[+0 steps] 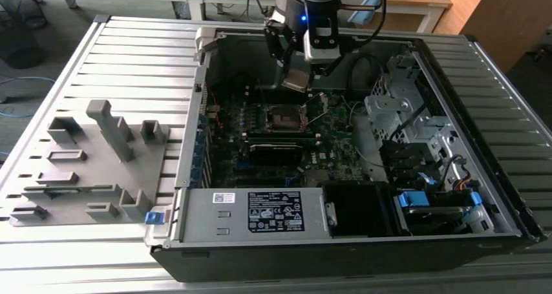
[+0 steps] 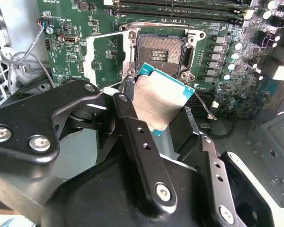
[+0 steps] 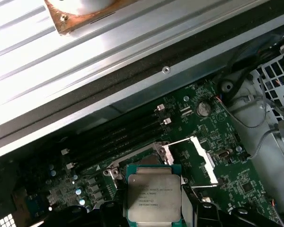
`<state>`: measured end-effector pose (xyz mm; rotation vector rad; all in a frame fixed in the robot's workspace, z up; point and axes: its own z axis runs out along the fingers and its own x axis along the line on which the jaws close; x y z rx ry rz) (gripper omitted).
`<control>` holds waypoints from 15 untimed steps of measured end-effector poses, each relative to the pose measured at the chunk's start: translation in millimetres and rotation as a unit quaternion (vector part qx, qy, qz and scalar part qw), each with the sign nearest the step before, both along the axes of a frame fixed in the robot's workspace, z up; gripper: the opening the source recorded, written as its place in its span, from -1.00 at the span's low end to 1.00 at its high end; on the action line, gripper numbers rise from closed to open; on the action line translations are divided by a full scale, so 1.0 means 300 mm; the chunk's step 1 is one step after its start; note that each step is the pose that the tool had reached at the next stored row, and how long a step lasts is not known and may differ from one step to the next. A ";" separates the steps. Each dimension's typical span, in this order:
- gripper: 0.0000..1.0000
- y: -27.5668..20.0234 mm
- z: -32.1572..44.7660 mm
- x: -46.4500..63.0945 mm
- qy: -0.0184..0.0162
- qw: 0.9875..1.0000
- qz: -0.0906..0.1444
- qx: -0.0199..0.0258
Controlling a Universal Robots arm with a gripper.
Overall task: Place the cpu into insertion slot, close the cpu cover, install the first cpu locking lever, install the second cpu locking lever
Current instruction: 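Place the cpu into insertion slot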
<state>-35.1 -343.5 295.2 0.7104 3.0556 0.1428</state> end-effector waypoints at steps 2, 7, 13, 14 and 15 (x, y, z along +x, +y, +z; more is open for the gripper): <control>0.08 0.000 0.000 0.000 0.000 1.000 0.000 0.000; 0.08 0.000 0.000 0.000 0.000 1.000 -0.003 0.000; 0.08 0.000 -0.003 0.000 0.000 0.999 -0.048 0.000; 0.08 0.000 -0.003 0.000 0.000 0.998 -0.057 0.000; 0.08 0.000 -0.004 0.000 0.000 0.998 -0.066 0.000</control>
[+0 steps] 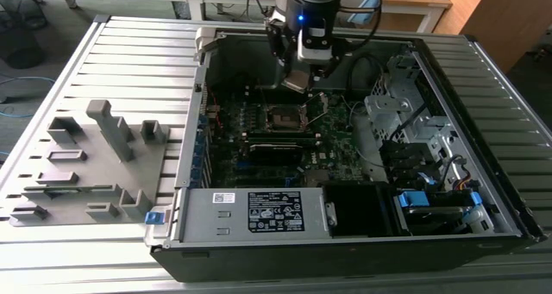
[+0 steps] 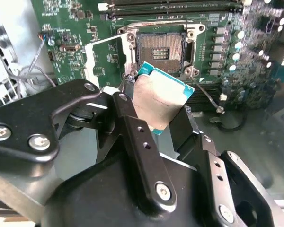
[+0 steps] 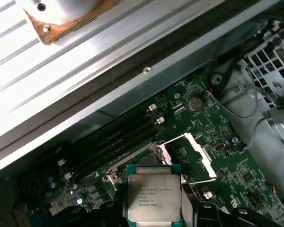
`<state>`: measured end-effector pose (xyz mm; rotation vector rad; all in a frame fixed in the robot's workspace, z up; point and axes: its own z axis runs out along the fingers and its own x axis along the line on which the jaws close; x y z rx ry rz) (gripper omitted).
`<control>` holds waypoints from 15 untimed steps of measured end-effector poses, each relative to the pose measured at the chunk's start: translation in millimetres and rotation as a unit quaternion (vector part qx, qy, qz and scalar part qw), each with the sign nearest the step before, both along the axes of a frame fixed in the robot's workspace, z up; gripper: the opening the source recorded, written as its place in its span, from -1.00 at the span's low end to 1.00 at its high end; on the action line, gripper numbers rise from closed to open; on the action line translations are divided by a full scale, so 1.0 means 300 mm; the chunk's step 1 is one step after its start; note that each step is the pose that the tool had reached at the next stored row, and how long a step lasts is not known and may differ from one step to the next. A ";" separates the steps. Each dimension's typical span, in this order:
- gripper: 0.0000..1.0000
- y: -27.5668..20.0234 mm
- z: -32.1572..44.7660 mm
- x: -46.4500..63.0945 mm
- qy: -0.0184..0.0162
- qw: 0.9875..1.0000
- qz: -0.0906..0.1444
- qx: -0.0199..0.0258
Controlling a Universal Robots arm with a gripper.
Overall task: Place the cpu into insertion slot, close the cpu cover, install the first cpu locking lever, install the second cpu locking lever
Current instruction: 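Place the cpu into insertion slot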
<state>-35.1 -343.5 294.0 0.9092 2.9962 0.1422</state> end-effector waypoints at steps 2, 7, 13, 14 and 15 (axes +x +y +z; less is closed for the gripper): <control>0.08 0.000 -0.001 0.000 0.000 1.000 -0.018 0.000; 0.08 0.000 -0.003 0.000 0.000 0.998 -0.063 0.000; 0.08 0.000 -0.007 0.000 0.000 0.993 -0.118 0.000; 0.08 0.000 -0.007 0.000 0.000 0.992 -0.127 0.000; 0.08 0.000 -0.008 0.000 0.000 0.991 -0.136 0.000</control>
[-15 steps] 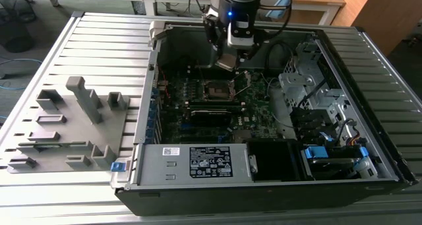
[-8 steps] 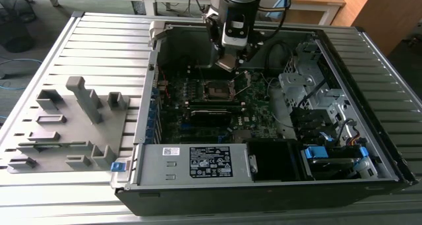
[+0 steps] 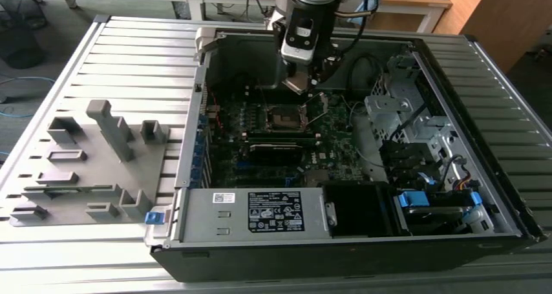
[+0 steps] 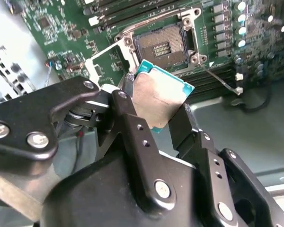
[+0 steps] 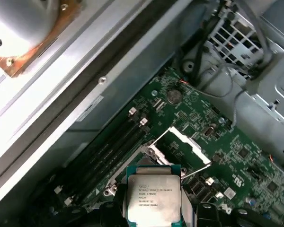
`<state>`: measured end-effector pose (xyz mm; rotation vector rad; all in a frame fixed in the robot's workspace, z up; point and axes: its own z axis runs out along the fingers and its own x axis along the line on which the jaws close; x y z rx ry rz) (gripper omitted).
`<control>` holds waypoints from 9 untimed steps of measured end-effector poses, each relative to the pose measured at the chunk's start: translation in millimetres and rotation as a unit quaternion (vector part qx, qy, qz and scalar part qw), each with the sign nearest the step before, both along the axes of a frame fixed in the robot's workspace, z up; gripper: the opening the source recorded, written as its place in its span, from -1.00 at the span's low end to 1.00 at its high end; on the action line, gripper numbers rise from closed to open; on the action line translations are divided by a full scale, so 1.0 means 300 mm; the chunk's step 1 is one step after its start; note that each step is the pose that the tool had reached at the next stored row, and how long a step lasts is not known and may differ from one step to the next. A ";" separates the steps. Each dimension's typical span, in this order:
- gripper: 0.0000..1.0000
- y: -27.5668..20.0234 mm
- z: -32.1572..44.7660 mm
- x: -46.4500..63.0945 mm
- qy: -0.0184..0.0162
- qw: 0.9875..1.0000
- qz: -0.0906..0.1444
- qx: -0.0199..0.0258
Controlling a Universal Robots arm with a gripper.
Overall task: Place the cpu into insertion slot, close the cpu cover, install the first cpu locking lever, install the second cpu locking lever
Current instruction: 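Place the cpu into insertion slot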
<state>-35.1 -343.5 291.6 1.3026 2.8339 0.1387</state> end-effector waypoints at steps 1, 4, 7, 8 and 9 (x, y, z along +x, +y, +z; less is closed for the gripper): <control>0.08 0.000 -0.001 0.000 0.000 1.000 -0.009 0.000; 0.08 0.000 -0.004 0.000 0.000 0.999 -0.036 0.000; 0.08 0.000 -0.007 0.000 0.000 0.998 -0.063 0.000; 0.08 0.000 -0.007 0.000 0.000 0.998 -0.069 0.000; 0.08 0.000 -0.007 0.000 0.000 0.998 -0.069 0.000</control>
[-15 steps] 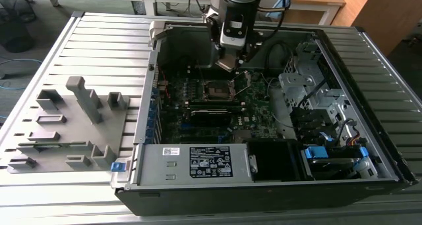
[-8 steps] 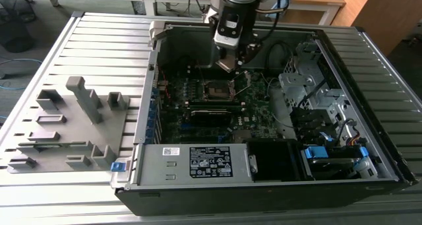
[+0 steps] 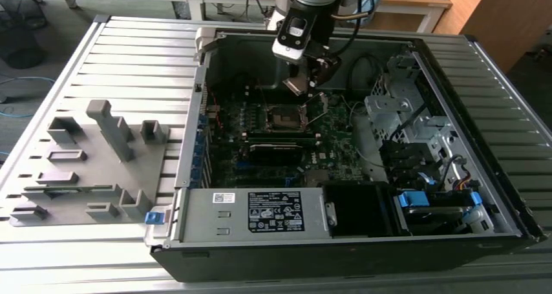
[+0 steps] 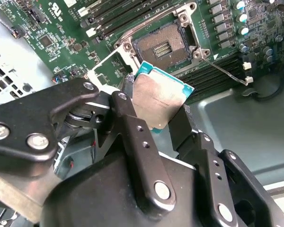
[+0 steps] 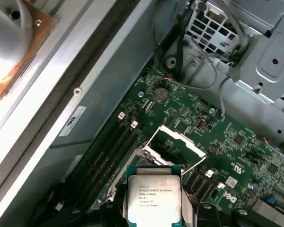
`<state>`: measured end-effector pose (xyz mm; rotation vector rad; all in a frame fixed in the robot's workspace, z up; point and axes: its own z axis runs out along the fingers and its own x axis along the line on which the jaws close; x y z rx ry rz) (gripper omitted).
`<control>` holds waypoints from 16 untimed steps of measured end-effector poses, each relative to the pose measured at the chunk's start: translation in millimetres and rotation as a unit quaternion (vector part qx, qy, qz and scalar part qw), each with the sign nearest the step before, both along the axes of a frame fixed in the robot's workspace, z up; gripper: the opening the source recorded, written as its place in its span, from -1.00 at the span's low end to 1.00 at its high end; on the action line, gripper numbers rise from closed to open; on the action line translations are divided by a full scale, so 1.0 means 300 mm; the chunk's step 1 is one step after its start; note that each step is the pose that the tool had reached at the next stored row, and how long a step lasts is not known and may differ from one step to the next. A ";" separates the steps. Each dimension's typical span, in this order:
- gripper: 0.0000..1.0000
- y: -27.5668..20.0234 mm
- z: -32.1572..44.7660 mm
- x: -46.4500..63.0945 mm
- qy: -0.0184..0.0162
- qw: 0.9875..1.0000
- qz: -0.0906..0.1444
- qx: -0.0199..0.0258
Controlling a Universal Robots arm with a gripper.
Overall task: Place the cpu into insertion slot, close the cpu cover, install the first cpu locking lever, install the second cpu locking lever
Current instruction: 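Place the cpu into insertion slot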
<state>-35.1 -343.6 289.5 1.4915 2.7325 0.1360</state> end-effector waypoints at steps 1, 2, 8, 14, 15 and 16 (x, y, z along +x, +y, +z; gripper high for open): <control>0.08 0.000 0.000 0.000 0.000 1.000 0.000 0.000; 0.08 0.000 0.000 0.000 0.000 1.000 0.000 0.000; 0.08 0.000 -0.001 0.000 0.000 1.000 -0.009 0.000; 0.08 0.000 -0.004 0.000 0.000 0.998 -0.056 0.000; 0.08 0.000 -0.005 0.000 0.000 0.998 -0.065 0.000; 0.08 0.000 -0.006 0.000 0.000 0.997 -0.074 0.000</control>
